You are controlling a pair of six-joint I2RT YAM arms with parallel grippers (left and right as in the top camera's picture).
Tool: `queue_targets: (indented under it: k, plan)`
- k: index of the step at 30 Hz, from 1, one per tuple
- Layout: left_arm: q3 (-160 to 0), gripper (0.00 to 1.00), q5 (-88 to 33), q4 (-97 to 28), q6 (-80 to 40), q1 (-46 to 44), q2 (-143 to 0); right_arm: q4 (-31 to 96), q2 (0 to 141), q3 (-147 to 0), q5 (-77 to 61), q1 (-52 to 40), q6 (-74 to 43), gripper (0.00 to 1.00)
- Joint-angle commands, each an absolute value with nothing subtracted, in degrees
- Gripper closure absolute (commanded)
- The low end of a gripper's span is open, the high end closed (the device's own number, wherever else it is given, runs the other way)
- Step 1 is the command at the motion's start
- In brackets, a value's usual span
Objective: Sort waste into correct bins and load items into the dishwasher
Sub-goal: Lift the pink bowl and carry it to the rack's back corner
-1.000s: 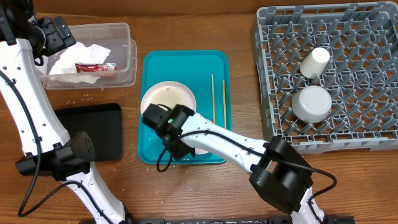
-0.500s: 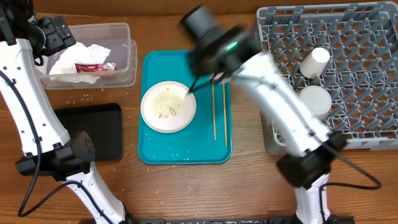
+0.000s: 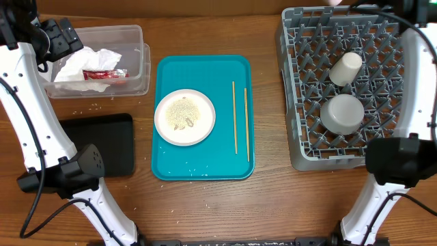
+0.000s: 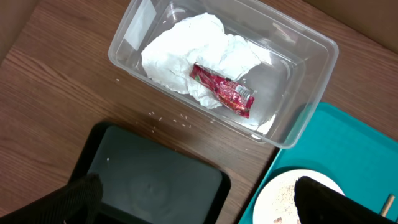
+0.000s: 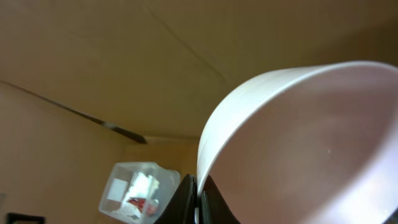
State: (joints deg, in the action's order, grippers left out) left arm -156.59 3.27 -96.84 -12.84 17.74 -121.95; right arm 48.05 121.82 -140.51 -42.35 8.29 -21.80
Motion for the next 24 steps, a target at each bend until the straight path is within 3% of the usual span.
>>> queue_targets:
  k: [1, 9, 24]
  plan:
    - [-156.5, 0.0, 3.6, -96.8, -11.6, 18.0, -121.5, 41.1, 126.4, -139.9, -53.4, 10.1, -29.9, 0.96]
    - [-156.5, 0.0, 3.6, -96.8, -11.6, 18.0, -121.5, 29.8, 137.5, -139.9, -57.6, 13.1, -46.6, 0.96]
    - [-156.5, 0.0, 3.6, -96.8, -11.6, 18.0, -121.5, 22.5, 148.0, -139.9, -65.1, 19.2, -59.0, 0.96]
